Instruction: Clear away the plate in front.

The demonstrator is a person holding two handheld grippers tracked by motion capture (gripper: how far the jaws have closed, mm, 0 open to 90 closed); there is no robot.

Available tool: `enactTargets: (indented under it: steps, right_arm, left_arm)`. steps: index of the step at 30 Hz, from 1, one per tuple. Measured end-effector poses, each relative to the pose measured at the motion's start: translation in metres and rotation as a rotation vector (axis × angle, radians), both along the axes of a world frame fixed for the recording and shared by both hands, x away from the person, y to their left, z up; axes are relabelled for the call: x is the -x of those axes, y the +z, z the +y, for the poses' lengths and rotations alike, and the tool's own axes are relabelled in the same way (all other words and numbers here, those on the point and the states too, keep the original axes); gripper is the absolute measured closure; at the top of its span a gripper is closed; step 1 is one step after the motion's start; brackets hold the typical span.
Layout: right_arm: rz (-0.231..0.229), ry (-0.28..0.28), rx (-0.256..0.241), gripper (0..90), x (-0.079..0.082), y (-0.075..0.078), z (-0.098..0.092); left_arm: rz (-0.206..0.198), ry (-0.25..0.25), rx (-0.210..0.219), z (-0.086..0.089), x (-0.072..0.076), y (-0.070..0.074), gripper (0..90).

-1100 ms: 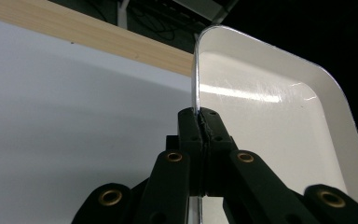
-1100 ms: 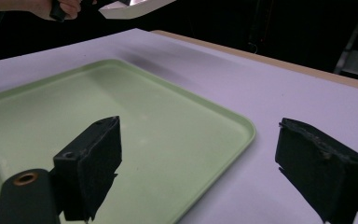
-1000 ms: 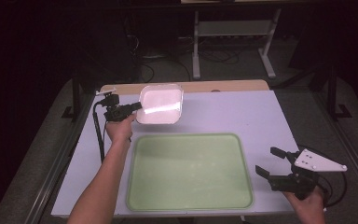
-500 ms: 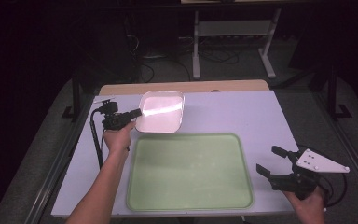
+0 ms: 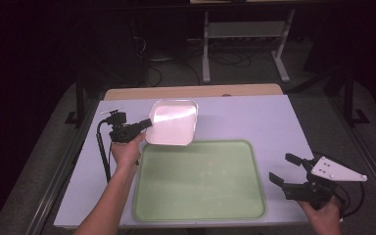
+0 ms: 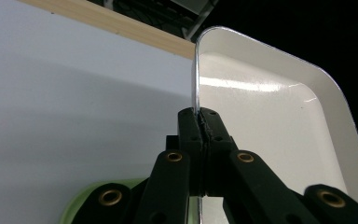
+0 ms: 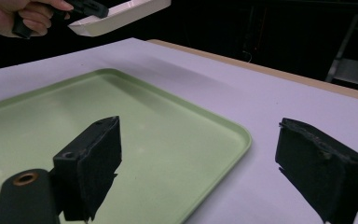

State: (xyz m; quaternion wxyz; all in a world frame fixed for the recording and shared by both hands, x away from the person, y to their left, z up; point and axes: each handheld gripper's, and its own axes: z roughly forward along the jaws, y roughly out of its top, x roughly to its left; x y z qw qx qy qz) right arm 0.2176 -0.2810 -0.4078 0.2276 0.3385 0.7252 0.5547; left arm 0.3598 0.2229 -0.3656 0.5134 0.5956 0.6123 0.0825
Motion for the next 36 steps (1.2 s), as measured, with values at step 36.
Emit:
enactTargets:
  steps: [36]
  right_arm:
    - [0.001,0.011,0.019,13.5,0.005,0.000,0.004]
  left_arm:
    - [0.051,0.014,-0.003,-0.032,0.068,-0.052,88.7]
